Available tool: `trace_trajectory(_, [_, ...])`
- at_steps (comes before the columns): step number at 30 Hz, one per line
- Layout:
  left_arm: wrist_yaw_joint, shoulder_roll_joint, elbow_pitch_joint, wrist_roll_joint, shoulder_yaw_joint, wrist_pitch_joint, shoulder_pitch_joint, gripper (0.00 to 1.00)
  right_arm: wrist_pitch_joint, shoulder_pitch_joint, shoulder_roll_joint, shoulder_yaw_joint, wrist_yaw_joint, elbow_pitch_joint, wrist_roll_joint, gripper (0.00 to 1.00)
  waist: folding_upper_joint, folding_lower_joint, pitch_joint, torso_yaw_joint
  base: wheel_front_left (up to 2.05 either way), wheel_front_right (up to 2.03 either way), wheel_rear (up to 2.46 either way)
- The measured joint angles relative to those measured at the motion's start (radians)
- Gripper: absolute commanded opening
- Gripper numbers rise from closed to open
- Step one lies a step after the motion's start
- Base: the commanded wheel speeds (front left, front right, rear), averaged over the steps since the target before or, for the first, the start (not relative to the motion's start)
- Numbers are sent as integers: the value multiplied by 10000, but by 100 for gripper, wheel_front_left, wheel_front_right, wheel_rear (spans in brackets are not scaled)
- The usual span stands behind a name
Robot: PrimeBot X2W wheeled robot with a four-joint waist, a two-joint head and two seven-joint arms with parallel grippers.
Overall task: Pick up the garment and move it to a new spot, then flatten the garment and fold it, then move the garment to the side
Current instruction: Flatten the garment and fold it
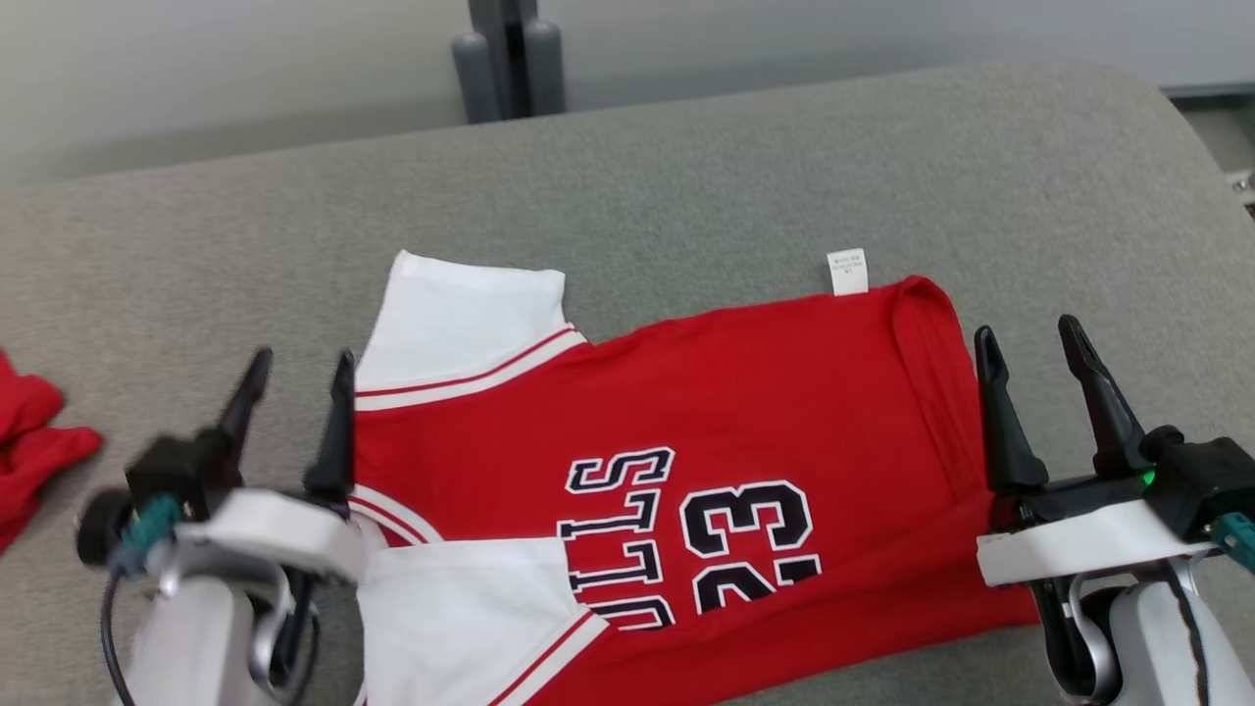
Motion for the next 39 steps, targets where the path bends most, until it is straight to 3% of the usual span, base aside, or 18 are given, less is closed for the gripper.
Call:
trace_trajectory(10, [-512,1802,1841,-176,-472,3087,-3199,100,-23,-371,12,82,0,-42,694,100,0,0,1254,-903,0,0,0])
trace_trajectory(16, [-571,2865,2261,-984,-1802,4439,-4276,100,-23,-635,13,130,0,-21,943,100,0,0,1804,-1444,0,0,0])
trace_trajectory(22, [-585,3678,2360,-1894,-2895,4882,-4797,100,-23,-754,15,230,0,-10,1137,100,0,0,2130,-1792,0,0,0])
trace_trajectory(31, [-585,3960,2690,-2520,-3731,5095,-5306,100,-23,-791,15,251,0,0,1237,100,0,0,2337,-1916,0,0,0])
trace_trajectory(32, [-585,3971,2692,-2621,-3827,5143,-5326,39,-23,-798,15,238,0,4,1237,100,0,0,2346,-1911,0,0,0])
trace_trajectory(33, [-585,3977,2704,-2713,-3893,5143,-5337,9,-23,-810,15,222,0,10,1237,100,0,0,2354,-1903,0,0,0])
trace_trajectory(34, [-587,3977,2713,-2815,-3935,5139,-5356,0,-23,-825,15,201,0,13,1237,100,0,0,2359,-1894,0,0,0])
trace_trajectory(39, [-587,3894,2855,-3258,-3942,4918,-5459,0,-23,-831,15,161,0,86,1206,100,0,0,2369,-1796,0,0,0])
